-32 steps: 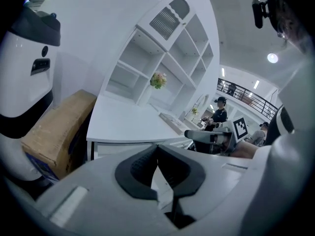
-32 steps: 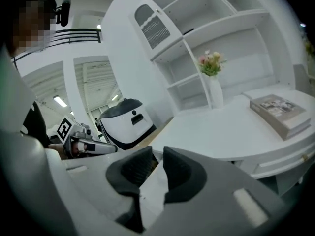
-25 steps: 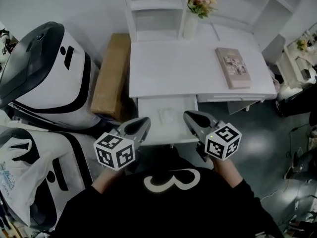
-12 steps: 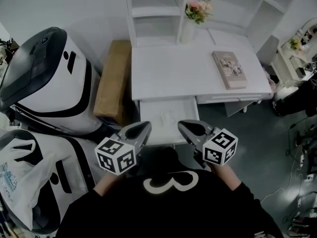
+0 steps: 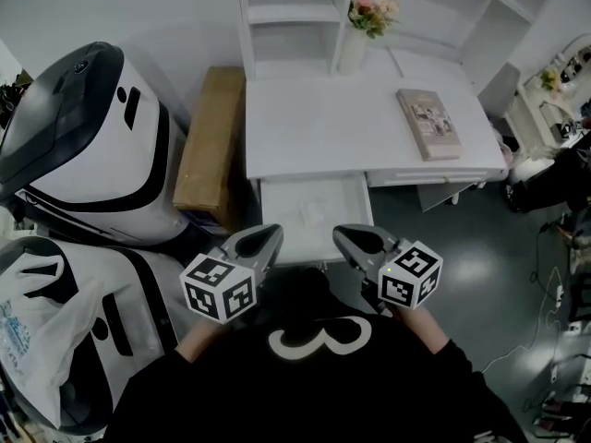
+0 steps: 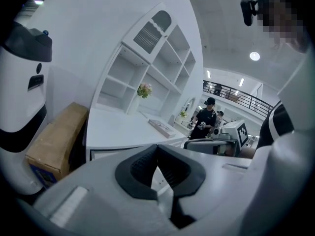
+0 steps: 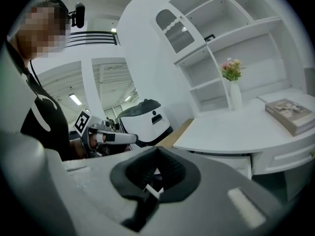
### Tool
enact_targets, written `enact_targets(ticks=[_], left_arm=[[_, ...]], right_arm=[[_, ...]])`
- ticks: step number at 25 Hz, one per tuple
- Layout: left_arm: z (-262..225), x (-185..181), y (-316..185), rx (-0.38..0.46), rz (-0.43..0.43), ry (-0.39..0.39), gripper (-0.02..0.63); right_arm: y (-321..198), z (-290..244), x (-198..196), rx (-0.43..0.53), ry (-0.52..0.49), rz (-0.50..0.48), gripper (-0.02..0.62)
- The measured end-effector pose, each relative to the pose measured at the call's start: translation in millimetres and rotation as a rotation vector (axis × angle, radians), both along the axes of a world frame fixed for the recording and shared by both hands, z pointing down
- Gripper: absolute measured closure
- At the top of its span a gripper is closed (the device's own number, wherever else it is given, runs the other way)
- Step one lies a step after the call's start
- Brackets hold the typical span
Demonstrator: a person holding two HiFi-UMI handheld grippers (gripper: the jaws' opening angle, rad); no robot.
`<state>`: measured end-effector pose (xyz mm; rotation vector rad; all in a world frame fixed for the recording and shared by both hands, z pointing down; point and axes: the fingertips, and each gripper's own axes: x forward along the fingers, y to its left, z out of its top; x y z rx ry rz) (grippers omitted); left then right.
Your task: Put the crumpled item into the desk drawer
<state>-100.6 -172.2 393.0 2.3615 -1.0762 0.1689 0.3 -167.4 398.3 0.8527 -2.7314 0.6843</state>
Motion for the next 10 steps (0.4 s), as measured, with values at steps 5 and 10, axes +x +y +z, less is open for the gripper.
enact_targets(ticks=[5,10], left_arm=[[-1.5,6.5,-4.4,-0.002,0.011,0.009,0.597],[0.2,9.5,-11.8,-0.004,0.013,0.004,0.597]], right_arm=[[-4.8,3.1,7.9,-0.027,-0.013,0.018,0.592],[-15.0,4.0,12.7,-0.034,-0.025,0.026,0.592]])
